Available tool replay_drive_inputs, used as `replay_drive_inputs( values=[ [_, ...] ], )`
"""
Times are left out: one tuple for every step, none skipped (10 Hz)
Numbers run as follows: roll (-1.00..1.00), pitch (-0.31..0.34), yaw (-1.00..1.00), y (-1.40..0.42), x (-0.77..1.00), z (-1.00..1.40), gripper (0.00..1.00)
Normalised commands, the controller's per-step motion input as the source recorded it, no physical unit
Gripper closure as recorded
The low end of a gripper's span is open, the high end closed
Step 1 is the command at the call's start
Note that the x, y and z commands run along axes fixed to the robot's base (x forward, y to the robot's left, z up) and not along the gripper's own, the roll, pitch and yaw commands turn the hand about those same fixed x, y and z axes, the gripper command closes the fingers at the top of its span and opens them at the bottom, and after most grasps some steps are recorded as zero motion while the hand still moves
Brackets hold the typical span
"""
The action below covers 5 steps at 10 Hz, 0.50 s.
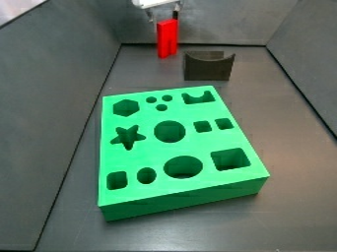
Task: Pick up the double-square object. Move up. Move to above the board. Insert the double-square object.
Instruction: Pick up the double-square object.
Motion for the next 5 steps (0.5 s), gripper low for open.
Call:
replay_drive_inputs(
  values=[
    [0.0,0.0,0.0,-0.08,0.0,-0.19,0.0],
    [0.0,0.0,0.0,-0.14,0.03,-0.03,0.0],
    [0.0,0.0,0.0,-0.03,0.01,0.0,0.0],
    [0.0,0.0,0.0,0.0,0.0,0.0,0.0],
    [0.0,0.0,0.0,0.0,0.0,0.0,1.0]
  ],
)
